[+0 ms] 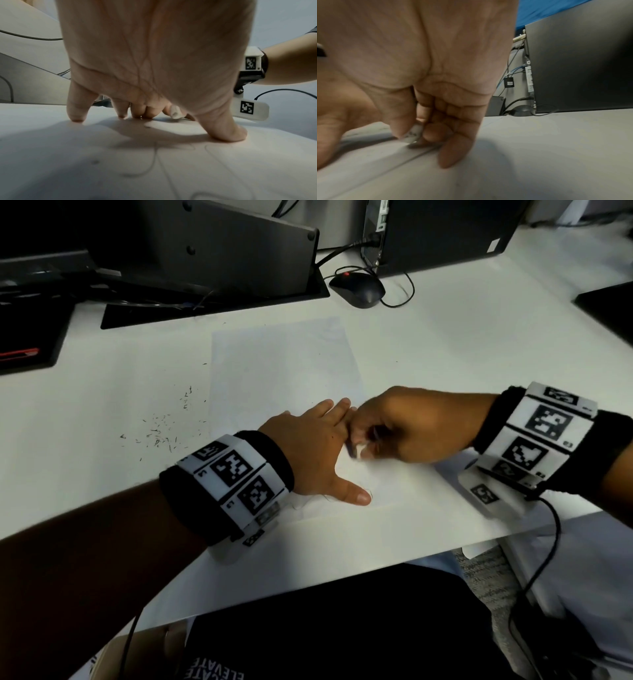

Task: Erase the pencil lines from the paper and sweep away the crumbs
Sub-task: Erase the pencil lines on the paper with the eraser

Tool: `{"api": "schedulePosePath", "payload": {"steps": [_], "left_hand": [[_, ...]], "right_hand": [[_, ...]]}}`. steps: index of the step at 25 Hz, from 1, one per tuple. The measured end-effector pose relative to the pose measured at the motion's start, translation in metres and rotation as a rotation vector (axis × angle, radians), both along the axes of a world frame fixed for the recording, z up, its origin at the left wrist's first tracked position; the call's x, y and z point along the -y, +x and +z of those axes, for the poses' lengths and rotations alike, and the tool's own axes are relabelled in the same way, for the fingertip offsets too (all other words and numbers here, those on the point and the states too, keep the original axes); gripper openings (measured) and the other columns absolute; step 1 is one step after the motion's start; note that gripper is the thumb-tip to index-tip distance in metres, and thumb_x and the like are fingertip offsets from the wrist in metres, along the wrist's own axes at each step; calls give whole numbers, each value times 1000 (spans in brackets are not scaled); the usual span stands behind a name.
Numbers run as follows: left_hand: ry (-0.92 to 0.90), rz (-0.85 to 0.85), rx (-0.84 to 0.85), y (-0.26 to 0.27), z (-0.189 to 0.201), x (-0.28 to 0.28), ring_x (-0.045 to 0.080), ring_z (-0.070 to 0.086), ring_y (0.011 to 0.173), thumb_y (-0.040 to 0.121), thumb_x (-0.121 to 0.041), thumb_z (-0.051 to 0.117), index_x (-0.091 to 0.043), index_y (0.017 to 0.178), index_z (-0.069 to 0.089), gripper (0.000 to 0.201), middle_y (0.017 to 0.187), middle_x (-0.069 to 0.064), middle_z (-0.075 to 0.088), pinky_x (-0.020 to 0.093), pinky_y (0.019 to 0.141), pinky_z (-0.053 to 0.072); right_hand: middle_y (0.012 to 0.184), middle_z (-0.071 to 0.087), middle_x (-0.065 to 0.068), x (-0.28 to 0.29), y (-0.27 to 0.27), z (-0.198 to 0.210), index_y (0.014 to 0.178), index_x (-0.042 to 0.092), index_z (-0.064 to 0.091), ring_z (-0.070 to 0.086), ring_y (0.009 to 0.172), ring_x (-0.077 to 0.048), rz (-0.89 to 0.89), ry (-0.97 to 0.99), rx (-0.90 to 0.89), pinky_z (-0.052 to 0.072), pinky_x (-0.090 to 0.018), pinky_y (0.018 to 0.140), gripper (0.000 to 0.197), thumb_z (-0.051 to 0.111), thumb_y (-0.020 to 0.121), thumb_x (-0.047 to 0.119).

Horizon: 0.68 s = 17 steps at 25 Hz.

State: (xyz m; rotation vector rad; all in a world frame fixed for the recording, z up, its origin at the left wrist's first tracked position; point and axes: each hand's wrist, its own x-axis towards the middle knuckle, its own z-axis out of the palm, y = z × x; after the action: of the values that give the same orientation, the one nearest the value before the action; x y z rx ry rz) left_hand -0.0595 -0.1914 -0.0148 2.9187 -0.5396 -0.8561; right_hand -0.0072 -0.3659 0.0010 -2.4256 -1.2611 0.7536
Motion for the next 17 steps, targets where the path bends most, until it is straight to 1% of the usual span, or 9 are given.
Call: {"api": "schedulePosePath", "payload": {"steps": [3, 5, 7, 9, 11, 14, 15, 16, 17], "left_hand": [[61, -13, 24, -6, 4, 1, 16, -6, 153, 75, -85, 47, -23, 159, -5, 117, 166, -1, -12, 50, 118, 21], [203, -37, 139, -19, 7, 10, 24, 7, 152, 83, -82, 35, -10, 158, 2, 109, 166, 11, -2, 48, 111, 32], [264, -73, 224, -39, 7, 25, 33, 14, 149, 96, -69, 28, -2, 156, 10, 92, 163, 22, 4, 50, 111, 30], [258, -110, 197, -57, 8, 40, 37, 7, 150, 100, -61, 28, 0, 156, 3, 86, 162, 27, -3, 54, 115, 22], [220, -136, 118, -67, 8, 45, 39, -3, 151, 94, -71, 29, -7, 157, -8, 96, 162, 25, -13, 57, 118, 14], [260, -112, -4, -75, 12, 30, 37, -11, 151, 80, -87, 34, -16, 156, -17, 116, 161, 21, -21, 58, 119, 11], [309, -73, -35, -77, 16, 20, 36, -8, 151, 76, -89, 35, -12, 155, -16, 122, 161, 23, -19, 56, 118, 14], [370, -23, -55, -79, 22, 9, 36, 2, 151, 74, -91, 34, -5, 156, -7, 125, 162, 25, -10, 52, 116, 20], [441, 22, -54, -79, 30, 1, 36, 18, 147, 74, -92, 30, -1, 154, 10, 123, 160, 28, 7, 48, 111, 27]], "right_hand": [[87, 61, 1, 1, 6, -4, 92, 16, 56, 55, 78, -17, -51, -75, 53, 48, -34, 73, 5, 55, 93, 21], [87, 58, 1, 3, 2, -5, 91, 16, 52, 53, 77, -18, -50, -104, 49, 46, -33, 70, 5, 54, 93, 20], [86, 53, 4, 2, 0, -3, 88, 18, 48, 49, 74, -13, -48, -115, 31, 42, -29, 67, 9, 54, 93, 19], [85, 48, 5, 0, 1, -2, 87, 17, 45, 47, 74, -13, -25, -135, 41, 41, -31, 67, 11, 54, 92, 15], [87, 48, 3, -1, 1, -1, 87, 15, 44, 48, 74, -17, -18, -164, 39, 43, -35, 68, 11, 53, 92, 14], [84, 46, 9, -3, 1, 0, 84, 17, 42, 44, 70, -11, -21, -187, 22, 41, -29, 66, 15, 53, 94, 16], [83, 46, 11, -3, 1, 1, 82, 18, 41, 43, 70, -10, -27, -186, 17, 41, -29, 66, 16, 53, 93, 15], [83, 46, 11, -4, 1, 1, 82, 18, 41, 43, 69, -10, -31, -191, 17, 40, -28, 65, 17, 52, 93, 15], [82, 46, 11, -4, 0, 1, 81, 18, 40, 43, 69, -11, -36, -199, 20, 39, -28, 64, 17, 52, 93, 14]]}}
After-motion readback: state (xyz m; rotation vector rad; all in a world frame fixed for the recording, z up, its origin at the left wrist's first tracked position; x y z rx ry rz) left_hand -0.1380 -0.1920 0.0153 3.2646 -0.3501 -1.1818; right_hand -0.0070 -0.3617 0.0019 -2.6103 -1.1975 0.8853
